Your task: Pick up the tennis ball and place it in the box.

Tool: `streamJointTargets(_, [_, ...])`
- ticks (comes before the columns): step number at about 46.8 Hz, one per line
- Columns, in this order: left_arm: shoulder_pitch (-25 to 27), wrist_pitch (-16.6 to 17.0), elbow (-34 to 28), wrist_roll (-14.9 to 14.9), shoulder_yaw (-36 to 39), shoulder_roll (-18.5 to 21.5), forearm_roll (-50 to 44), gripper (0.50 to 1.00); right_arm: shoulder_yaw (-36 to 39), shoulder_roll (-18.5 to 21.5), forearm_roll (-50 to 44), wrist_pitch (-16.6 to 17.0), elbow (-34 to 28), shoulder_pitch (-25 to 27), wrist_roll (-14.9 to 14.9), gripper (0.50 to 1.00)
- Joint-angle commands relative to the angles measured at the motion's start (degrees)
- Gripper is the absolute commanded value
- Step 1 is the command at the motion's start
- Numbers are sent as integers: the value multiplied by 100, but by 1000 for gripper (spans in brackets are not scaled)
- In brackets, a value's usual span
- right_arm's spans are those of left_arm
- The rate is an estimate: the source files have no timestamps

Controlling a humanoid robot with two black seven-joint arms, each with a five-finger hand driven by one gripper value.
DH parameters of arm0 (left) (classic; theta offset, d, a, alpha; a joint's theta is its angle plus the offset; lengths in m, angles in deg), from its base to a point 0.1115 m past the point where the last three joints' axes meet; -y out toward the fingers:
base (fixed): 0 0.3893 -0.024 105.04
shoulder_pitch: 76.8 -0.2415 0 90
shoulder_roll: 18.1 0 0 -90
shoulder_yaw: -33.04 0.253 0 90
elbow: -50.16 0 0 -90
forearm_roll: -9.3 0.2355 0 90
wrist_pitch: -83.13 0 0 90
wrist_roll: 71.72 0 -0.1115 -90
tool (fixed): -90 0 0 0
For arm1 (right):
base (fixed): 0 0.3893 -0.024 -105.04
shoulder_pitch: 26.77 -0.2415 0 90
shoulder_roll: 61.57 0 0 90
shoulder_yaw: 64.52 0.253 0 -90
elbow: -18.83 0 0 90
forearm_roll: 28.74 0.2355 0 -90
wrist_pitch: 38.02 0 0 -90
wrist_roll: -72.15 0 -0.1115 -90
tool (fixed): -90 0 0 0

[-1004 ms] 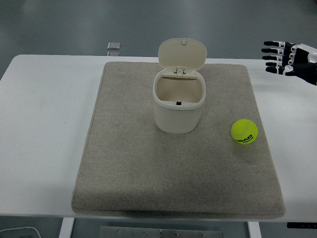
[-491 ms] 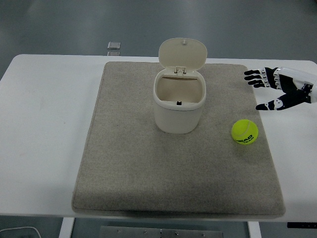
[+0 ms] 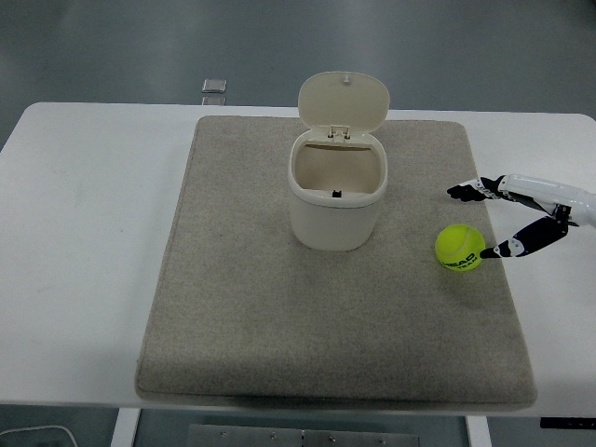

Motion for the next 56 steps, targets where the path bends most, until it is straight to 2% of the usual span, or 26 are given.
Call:
streamJointTargets(1, [0,0,0,-4,8,0,0,992,-131,26,-38,-156,4,8,4,930])
streamJointTargets(12, [0,0,0,-4,-1,0,0,992,-316,52,-257,-569,4,166,13,928])
streamJointTargets(37, [0,0,0,5,-1,0,0,992,-325,201,-249,-622,4,201,-5,911])
streamJointTargets(42, [0,0,0,5,-1,0,0,992,-325,201,-249,-622,-5,219,-5,897])
streamJointTargets(49, [0,0,0,-4,8,0,0,992,-325,210,-257,-622,-5,219,4,819])
streamJointTargets(56, [0,0,0,-4,-1,0,0,992,-325,210,-249,-622,4,219,4,803])
